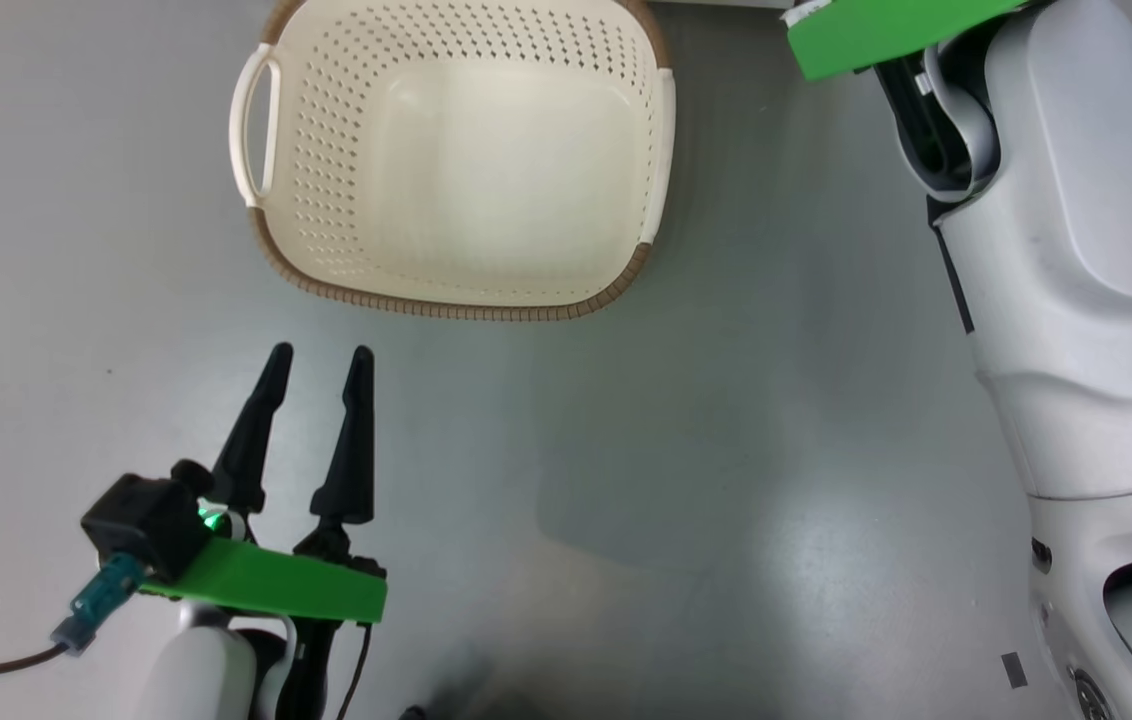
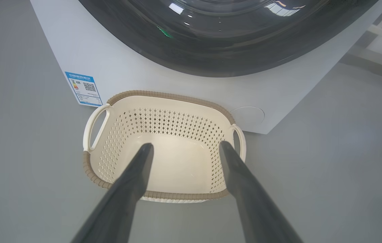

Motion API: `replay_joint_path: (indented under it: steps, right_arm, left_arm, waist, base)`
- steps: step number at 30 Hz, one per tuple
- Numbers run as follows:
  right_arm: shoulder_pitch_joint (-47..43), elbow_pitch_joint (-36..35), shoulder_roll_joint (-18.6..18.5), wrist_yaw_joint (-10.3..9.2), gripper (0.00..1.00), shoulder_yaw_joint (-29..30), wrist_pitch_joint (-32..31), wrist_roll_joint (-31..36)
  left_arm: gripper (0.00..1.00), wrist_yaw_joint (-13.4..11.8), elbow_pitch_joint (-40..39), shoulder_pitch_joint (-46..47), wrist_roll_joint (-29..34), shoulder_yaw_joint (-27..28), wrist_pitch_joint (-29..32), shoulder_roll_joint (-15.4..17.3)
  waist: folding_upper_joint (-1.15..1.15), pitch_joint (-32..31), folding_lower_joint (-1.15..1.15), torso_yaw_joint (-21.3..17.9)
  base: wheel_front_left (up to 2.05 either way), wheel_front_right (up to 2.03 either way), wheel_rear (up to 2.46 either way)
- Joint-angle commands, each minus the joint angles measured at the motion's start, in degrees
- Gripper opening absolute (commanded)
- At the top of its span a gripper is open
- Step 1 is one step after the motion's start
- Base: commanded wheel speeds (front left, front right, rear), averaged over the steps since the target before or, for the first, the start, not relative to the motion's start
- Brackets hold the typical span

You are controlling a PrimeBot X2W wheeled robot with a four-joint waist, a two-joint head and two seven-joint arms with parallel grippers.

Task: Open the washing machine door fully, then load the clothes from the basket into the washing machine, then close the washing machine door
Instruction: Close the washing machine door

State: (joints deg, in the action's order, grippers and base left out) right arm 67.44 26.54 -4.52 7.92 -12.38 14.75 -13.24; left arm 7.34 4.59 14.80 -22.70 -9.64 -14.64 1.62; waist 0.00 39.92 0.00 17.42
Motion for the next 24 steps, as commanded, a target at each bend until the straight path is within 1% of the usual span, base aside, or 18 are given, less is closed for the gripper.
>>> replay_joint_path:
  steps: [1, 12, 17, 24]
  right_arm:
    - [1.8, -1.2, 1.6, -0.43, 0.00, 0.7, 0.3, 0.1]
    - [5.5, -1.8, 1.6, -0.43, 0.00, 2.8, 0.3, 0.8]
    - [3.7, -2.1, 1.6, -0.43, 0.00, 1.1, 0.3, 0.0]
    - [-1.3, -2.7, 1.6, -0.43, 0.00, -2.2, 0.3, -2.4]
  left_arm:
    - [1.00, 0.1, -1.0, 0.3, -0.5, 1.5, -0.4, 1.3]
    - [1.00, 0.1, -1.0, 1.0, -0.6, 0.8, -0.4, 1.3]
    - [1.00, 0.1, -0.8, 1.1, -0.4, 0.9, -0.4, 1.3]
    - [1.00, 0.1, -1.0, 0.9, 0.5, 2.2, -0.4, 1.3]
  waist:
    - [0.00, 0.4, 0.00, 0.2]
    - [0.00, 2.5, 0.00, 0.2]
    - [0.00, 2.1, 0.00, -0.6]
    - [0.00, -0.5, 0.00, -2.5]
  base:
    - [0.00, 0.00, 0.00]
    - [0.00, 0.00, 0.00]
    - [0.00, 0.00, 0.00]
    - [0.00, 0.00, 0.00]
